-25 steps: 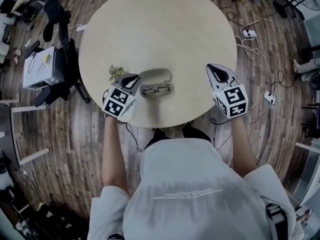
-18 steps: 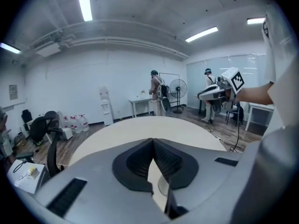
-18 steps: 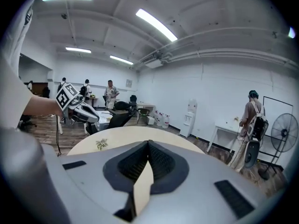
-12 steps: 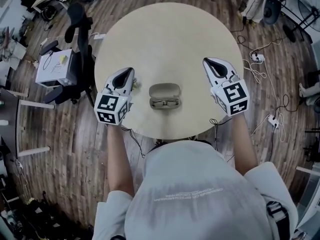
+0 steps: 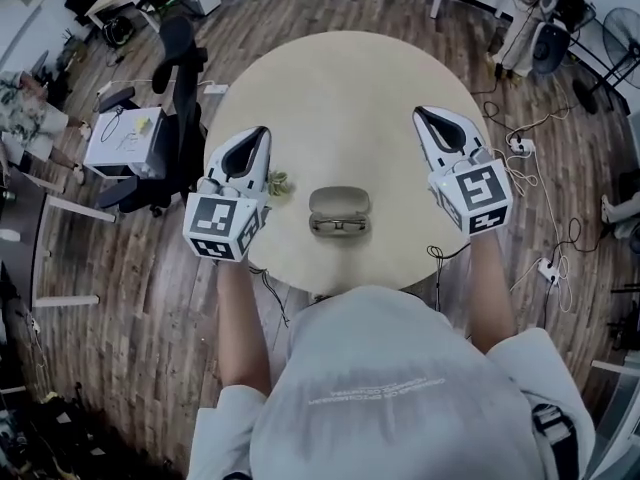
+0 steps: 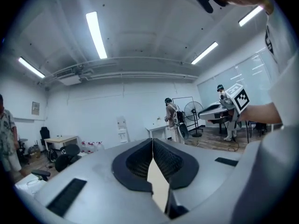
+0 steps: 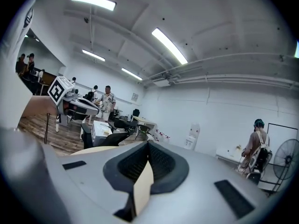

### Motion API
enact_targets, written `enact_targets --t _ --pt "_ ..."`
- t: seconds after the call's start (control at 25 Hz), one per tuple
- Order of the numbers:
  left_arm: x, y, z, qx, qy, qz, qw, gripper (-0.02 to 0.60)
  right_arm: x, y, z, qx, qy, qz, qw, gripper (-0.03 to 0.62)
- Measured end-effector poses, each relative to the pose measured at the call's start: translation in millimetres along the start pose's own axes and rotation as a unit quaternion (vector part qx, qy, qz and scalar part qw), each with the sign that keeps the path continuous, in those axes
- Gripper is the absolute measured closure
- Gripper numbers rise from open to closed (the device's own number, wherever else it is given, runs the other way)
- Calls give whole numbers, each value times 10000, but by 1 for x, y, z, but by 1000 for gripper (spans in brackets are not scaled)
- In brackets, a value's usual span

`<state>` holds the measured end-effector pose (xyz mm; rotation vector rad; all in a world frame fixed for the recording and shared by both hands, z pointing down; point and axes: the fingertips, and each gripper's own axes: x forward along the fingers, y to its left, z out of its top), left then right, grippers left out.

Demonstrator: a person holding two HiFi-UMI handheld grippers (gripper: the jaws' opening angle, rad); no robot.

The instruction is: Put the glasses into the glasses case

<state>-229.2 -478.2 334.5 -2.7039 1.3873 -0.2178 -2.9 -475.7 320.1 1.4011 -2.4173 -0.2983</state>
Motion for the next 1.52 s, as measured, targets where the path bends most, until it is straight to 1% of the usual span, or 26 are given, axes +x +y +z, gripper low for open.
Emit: enact_targets --t 0.08,0.24,0.48,0.64,0.72,1.0,1.52 --pt "-2 0 4 231 35 67 9997 568 -1 -1 5 -42 -75 -21 10000 594" --pt "-8 1 14 288 -80 100 9995 567 1 2 12 -97 -175 1 9998 594" --pt "-9 -5 23 699 -32 106 9975 567 0 9 16 -212 -152 57 9996 594" --pt "-10 -14 30 1022 19 21 9948 566 -3 10 17 -282 -122 46 9995 594" --pt "-10 -19 33 1108 -9 -32 9938 566 -4 10 17 -271 -125 46 9995 594" --pt "-11 -21 27 1060 27 -106 9943 566 -5 12 11 -302 -35 45 9995 594" --pt "-10 -19 17 990 139 -129 9949 566 -2 14 11 -273 14 67 9996 594"
